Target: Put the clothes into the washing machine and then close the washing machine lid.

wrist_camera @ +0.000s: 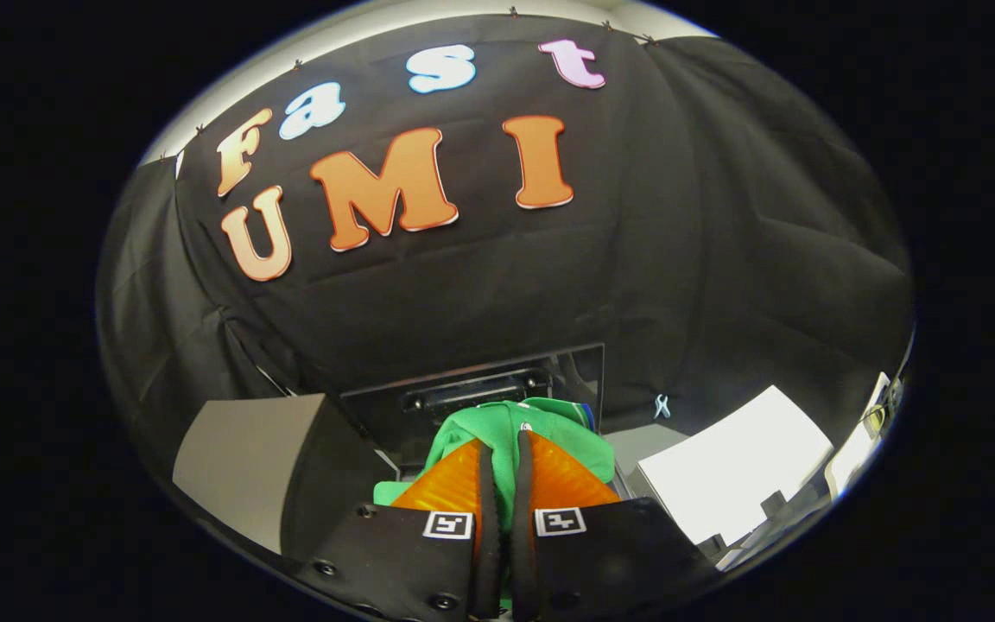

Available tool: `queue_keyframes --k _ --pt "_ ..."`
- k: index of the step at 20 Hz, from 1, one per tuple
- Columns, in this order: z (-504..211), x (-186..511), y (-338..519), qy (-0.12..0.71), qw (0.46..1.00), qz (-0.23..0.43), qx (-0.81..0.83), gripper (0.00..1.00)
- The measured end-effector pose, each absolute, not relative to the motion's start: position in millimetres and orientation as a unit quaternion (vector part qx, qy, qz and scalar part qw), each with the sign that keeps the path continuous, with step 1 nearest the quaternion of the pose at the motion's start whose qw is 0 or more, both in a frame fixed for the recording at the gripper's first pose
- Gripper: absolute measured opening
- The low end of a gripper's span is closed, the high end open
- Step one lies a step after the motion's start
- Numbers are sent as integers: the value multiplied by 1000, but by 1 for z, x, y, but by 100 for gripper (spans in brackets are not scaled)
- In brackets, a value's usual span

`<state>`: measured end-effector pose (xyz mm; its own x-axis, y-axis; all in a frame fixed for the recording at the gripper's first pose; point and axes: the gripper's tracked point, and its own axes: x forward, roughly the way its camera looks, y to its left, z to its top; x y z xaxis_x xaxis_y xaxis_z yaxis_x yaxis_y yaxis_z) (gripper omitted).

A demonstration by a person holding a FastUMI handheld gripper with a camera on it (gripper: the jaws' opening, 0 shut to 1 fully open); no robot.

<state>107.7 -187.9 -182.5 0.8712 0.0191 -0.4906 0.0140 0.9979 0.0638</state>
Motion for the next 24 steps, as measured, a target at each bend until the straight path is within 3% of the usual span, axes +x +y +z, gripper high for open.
queue_keyframes --k 14,24 --pt "-345 135 -183 354 933 67 -21 13" --pt "-433 144 -184 394 915 65 -47 13"
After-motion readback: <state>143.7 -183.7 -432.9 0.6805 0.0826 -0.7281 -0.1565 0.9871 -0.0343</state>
